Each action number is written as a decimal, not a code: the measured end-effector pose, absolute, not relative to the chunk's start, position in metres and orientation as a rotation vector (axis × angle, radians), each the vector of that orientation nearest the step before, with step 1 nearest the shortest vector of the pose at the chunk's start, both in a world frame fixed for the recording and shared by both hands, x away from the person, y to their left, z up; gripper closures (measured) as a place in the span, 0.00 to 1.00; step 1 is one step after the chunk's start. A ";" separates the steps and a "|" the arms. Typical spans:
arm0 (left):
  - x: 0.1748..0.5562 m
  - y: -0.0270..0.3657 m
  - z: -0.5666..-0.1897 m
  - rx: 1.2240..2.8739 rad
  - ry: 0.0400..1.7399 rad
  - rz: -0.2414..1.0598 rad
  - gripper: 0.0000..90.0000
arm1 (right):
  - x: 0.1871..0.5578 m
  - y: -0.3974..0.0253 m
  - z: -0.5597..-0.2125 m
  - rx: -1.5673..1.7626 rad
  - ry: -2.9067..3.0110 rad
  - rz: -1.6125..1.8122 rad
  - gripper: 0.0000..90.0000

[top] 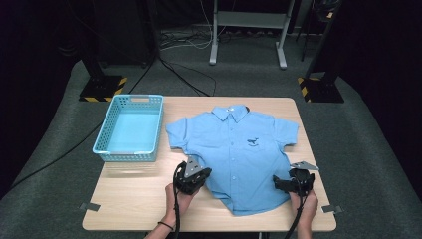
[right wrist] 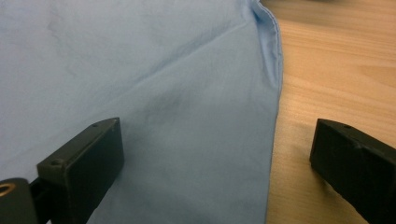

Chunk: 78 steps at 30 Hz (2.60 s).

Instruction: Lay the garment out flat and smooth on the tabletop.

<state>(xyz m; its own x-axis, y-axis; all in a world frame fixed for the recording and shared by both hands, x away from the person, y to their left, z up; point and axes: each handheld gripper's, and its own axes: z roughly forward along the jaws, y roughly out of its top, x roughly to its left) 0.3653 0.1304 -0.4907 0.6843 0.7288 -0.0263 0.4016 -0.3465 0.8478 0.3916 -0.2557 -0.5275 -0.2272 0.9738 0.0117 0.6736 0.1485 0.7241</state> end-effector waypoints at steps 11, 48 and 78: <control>0.339 0.171 -0.503 2.000 0.944 0.392 0.65 | 0.392 -0.256 -0.527 1.568 1.965 0.853 0.02; 0.382 0.094 -0.515 2.292 0.993 0.322 0.10 | 0.393 -0.256 -0.528 1.573 1.959 0.852 0.02; 0.348 0.243 -0.526 1.948 1.329 0.531 0.00 | 0.369 -0.287 -0.526 1.619 1.901 0.899 0.00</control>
